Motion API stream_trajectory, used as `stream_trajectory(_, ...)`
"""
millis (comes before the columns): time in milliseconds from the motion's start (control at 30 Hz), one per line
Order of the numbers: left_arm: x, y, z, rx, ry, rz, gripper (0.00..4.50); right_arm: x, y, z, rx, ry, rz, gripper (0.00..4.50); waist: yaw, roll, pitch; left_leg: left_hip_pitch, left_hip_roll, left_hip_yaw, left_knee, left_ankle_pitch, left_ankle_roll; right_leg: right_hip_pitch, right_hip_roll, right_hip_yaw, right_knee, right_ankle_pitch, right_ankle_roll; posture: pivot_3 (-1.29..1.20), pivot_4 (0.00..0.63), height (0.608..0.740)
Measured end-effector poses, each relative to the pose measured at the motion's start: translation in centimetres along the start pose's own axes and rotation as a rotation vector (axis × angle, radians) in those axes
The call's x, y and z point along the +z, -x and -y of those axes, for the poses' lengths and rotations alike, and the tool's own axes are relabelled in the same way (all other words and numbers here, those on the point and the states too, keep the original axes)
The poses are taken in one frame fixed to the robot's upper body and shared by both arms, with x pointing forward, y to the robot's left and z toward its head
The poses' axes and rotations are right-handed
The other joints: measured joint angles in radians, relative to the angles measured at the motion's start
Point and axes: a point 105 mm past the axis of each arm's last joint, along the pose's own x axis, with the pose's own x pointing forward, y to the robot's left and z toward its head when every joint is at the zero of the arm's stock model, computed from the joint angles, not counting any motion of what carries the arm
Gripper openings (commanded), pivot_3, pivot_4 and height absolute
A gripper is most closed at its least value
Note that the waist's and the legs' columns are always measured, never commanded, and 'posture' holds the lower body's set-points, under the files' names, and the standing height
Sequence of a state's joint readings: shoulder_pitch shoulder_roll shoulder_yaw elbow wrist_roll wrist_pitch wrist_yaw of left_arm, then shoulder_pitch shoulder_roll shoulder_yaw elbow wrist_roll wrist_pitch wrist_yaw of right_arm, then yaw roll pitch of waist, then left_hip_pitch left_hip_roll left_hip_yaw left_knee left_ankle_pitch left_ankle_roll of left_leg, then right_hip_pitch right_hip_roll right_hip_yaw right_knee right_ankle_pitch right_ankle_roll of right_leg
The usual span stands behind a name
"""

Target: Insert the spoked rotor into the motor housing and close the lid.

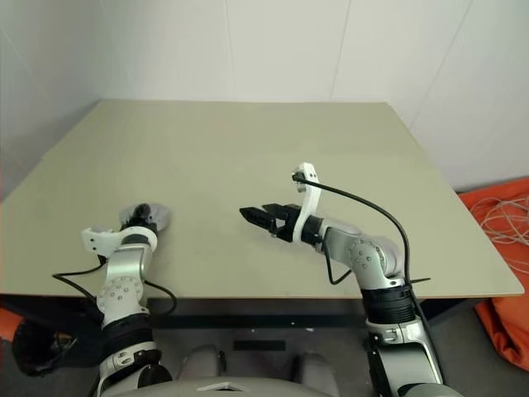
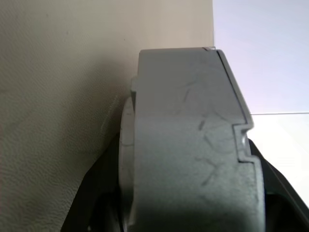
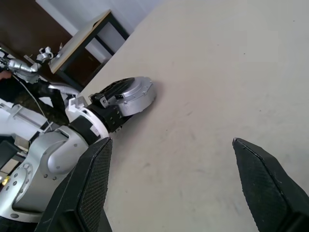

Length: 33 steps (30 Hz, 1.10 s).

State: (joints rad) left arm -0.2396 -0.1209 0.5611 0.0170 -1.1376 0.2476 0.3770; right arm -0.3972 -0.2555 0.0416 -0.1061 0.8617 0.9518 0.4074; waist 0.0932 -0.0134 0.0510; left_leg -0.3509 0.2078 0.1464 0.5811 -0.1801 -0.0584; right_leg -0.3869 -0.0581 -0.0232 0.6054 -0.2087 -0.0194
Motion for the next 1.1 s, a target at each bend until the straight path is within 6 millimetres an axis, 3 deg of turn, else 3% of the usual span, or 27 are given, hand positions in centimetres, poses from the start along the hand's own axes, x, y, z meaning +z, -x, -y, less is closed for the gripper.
stream_trajectory(100,0.2,0.2,0.5,-0.012,-0.011,0.003,4.36,-0.1,-0.2,-0.1,0.001,-0.001,-0.007,4.50,-0.001,0.000,0.000,0.000,0.000,0.000,0.000,0.000,0.000,0.000,0.000,0.000,0.000,0.000,0.000,0.00,0.000,0.740)
stream_trajectory(133,0.2,0.3,0.7,-0.015,-0.014,0.004,4.46,-0.1,-0.3,0.0,-0.001,0.000,-0.009,4.50,-0.001,0.000,0.000,0.000,0.000,0.000,0.000,0.000,0.000,0.000,0.000,0.000,0.000,0.000,0.000,0.00,0.000,0.740)
stream_trajectory(467,1.4,1.6,0.1,0.051,-0.061,0.036,4.46,-0.2,-0.4,0.1,-0.010,0.000,-0.025,4.50,-0.010,0.000,0.000,0.000,0.000,0.000,-0.001,0.000,0.001,0.000,0.000,0.000,0.000,0.000,0.000,0.00,0.000,0.740)
stream_trajectory(733,3.0,4.3,-1.2,0.127,-0.081,0.072,4.46,-0.2,-0.3,0.2,-0.011,-0.007,-0.025,4.50,-0.027,0.002,-0.002,0.000,0.000,0.002,-0.001,-0.002,0.003,0.000,0.000,0.001,0.000,-0.002,-0.001,0.00,0.000,0.740)
stream_trajectory(1100,2.5,8.2,-2.3,0.168,-0.151,-0.075,4.46,-0.3,-0.3,0.1,0.015,0.006,-0.046,4.50,-0.022,0.011,-0.012,0.000,-0.001,0.002,-0.001,-0.004,0.006,-0.001,0.000,0.001,-0.002,-0.004,0.002,0.00,0.000,0.740)
